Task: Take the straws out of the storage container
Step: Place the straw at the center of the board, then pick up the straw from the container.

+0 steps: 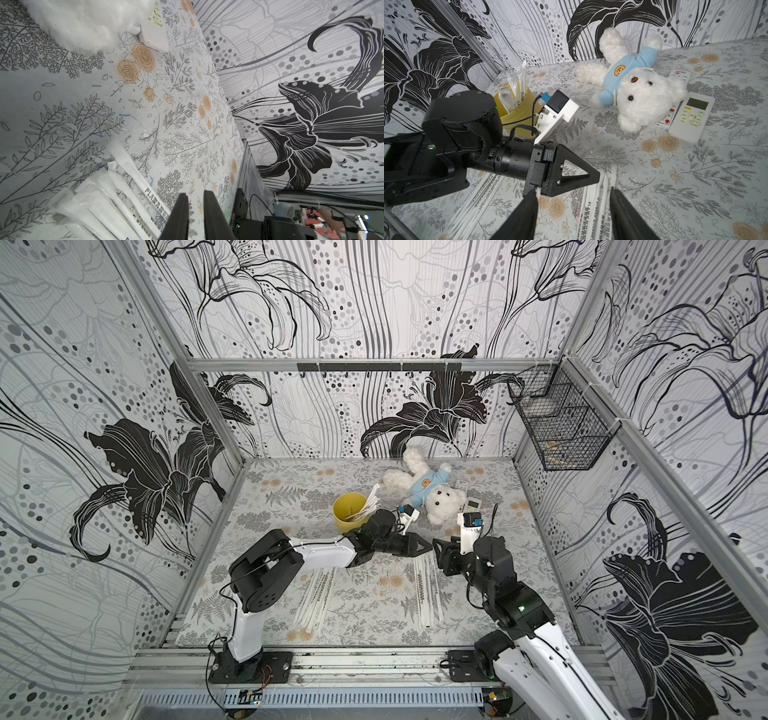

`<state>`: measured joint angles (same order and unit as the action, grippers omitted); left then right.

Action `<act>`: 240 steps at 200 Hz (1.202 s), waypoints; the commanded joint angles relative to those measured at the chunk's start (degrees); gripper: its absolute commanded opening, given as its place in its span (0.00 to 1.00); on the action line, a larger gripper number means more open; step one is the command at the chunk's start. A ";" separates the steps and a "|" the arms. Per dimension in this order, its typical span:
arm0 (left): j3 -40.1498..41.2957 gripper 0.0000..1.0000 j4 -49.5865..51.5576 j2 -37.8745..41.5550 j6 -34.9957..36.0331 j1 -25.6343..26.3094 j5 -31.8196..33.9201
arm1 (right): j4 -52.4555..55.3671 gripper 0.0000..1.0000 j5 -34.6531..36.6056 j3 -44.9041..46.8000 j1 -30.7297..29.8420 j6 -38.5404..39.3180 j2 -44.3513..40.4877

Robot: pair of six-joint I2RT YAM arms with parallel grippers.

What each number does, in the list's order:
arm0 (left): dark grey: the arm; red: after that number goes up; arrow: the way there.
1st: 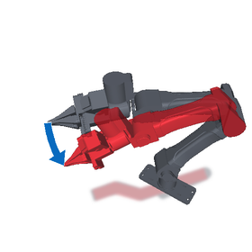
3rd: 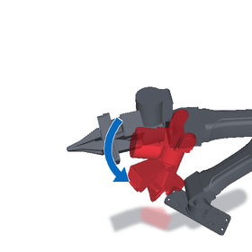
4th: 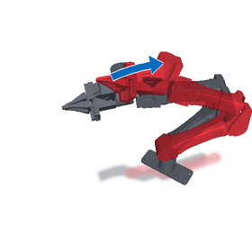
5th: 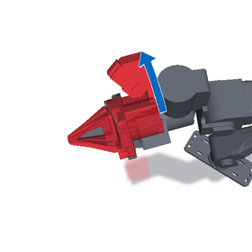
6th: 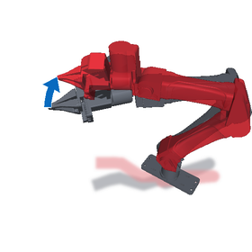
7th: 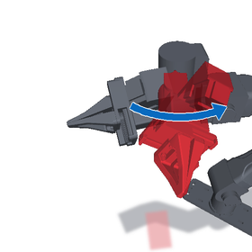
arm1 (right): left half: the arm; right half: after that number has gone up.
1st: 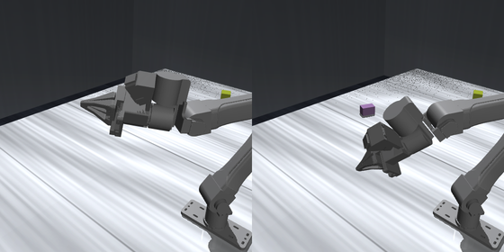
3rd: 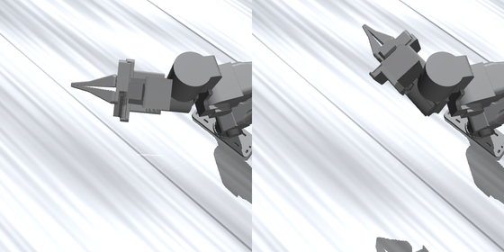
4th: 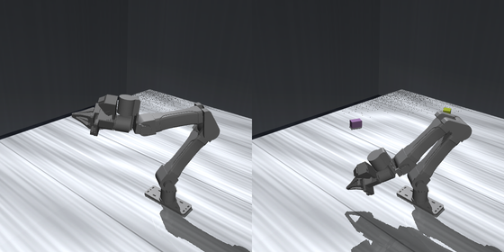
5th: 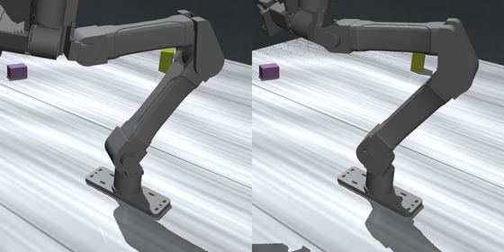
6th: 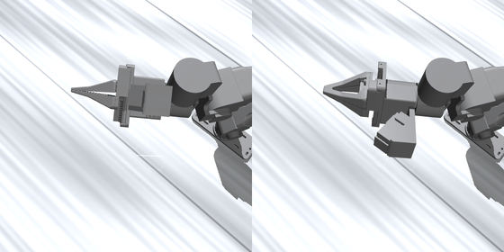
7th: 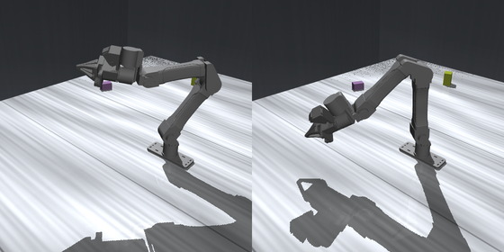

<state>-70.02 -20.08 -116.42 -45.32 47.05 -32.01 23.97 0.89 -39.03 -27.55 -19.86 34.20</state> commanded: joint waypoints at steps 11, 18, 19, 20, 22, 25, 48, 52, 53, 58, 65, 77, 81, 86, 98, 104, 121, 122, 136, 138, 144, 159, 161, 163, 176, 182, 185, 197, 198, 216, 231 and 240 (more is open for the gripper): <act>-0.87 0.23 -0.39 -0.76 1.67 -0.20 -0.36 | -1.56 0.59 0.34 -0.74 0.27 1.77 -0.01; -0.61 0.23 -0.49 -0.58 1.66 -0.20 -0.32 | -1.47 0.59 0.50 -0.79 0.22 1.77 0.08; -0.54 0.23 -0.53 -0.53 1.65 -0.20 -0.33 | -1.51 0.59 0.51 -0.79 0.22 1.76 0.08; -0.51 0.23 -0.56 -0.46 1.64 -0.20 -0.29 | -1.53 0.59 0.52 -0.79 0.26 1.76 0.08; -0.41 0.23 -0.62 -0.36 1.64 -0.20 -0.19 | -1.50 0.59 0.52 -0.74 0.23 1.64 0.08; -0.26 0.23 -0.72 -0.23 1.56 -0.20 -0.14 | -1.55 0.59 0.56 -0.73 0.26 1.63 0.16; 0.50 0.23 -1.63 0.82 1.47 -0.14 -0.17 | -1.73 0.59 -0.24 -0.69 0.23 1.41 0.90; 0.45 0.23 -1.71 1.11 1.51 -0.11 -0.32 | -1.80 0.59 -0.47 -0.78 0.28 1.40 1.15; 0.43 0.23 -1.72 1.15 1.53 -0.11 -0.37 | -1.81 0.59 -0.50 -0.79 0.25 1.44 1.23; 0.34 0.23 -1.80 1.59 1.52 -0.03 -0.45 | -1.83 0.59 -0.79 -0.94 0.24 1.41 1.46; 0.39 0.23 -1.81 2.48 1.76 0.13 -0.39 | -1.78 0.59 -1.05 -1.13 0.22 1.49 1.78; -0.12 0.24 -0.45 4.37 3.49 0.62 0.25 | -1.80 0.59 -1.64 -1.53 0.25 1.74 2.02; -0.39 0.24 0.49 5.14 4.26 0.79 0.66 | -1.89 0.59 -1.86 -1.62 0.28 1.88 2.00; -0.76 0.25 1.61 6.24 5.44 1.05 1.21 | -1.95 0.59 -2.13 -1.83 0.28 2.13 2.02; -1.25 0.26 4.07 9.13 8.50 1.82 2.83 | -2.19 0.59 -2.72 -2.44 0.30 2.60 1.84; -1.26 0.27 5.09 10.79 9.86 2.14 3.63 | -2.16 0.59 -2.84 -2.90 0.26 2.99 1.84; -0.57 0.28 7.79 16.14 13.27 2.82 6.32 | -2.25 0.59 -2.56 -4.78 0.26 4.06 2.42; -0.47 0.28 7.95 16.49 13.52 2.85 6.55 | -2.25 0.58 -2.56 -4.89 0.28 4.14 2.48; 1.16 0.28 10.05 21.89 16.42 2.96 10.64 | -2.63 0.58 -3.06 -6.90 0.28 5.01 3.96; 1.43 0.28 10.32 22.58 16.83 2.96 11.35 | -2.68 0.58 -3.36 -7.19 0.23 5.11 4.22; 2.59 0.29 11.02 25.14 18.03 2.96 13.37 | -2.91 0.57 -3.96 -8.17 0.22 5.48 5.26; 5.83 0.29 11.84 31.52 21.05 2.96 18.98 | -4.40 0.56 -5.59 -9.92 0.28 5.64 8.23; 6.34 0.29 12.00 32.40 21.41 2.96 19.72 | -4.62 0.56 -5.91 -10.04 0.30 5.62 8.67; 6.77 0.29 12.10 33.17 21.63 2.96 20.48 | -4.87 0.56 -6.25 -10.26 0.28 5.62 8.95; 10.13 0.29 12.48 38.49 23.49 2.77 24.90 | -6.75 0.55 -8.43 -11.54 0.18 5.58 12.47; 11.51 0.29 12.82 40.78 24.32 2.63 26.85 | -7.56 0.54 -9.27 -12.33 0.19 5.44 14.15; 12.16 0.29 13.17 41.95 24.72 2.61 27.89 | -7.99 0.54 -9.84 -12.69 0.17 5.41 15.08; 14.38 0.30 14.70 46.06 26.02 2.29 31.66 | -9.82 0.53 -12.21 -13.97 0.08 4.94 18.61; 14.56 0.30 14.84 46.35 26.18 2.23 31.88 | -10.04 0.53 -12.39 -14.06 0.02 4.88 18.88; 17.77 0.30 17.42 51.42 27.53 1.03 36.25 | -13.34 0.51 -13.45 -15.86 -1.61 4.27 23.59; 21.07 0.30 19.11 55.24 28.27 -0.11 40.05 | -13.91 0.51 -9.54 -18.83 -5.76 5.47 27.95; 23.51 0.30 19.28 57.41 28.36 -0.73 42.02 | -12.93 0.51 -7.35 -21.80 -8.41 7.34 31.18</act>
<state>-51.37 -4.54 -63.35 -20.23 48.01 0.45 14.06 -8.86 -54.48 -30.65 -15.35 60.55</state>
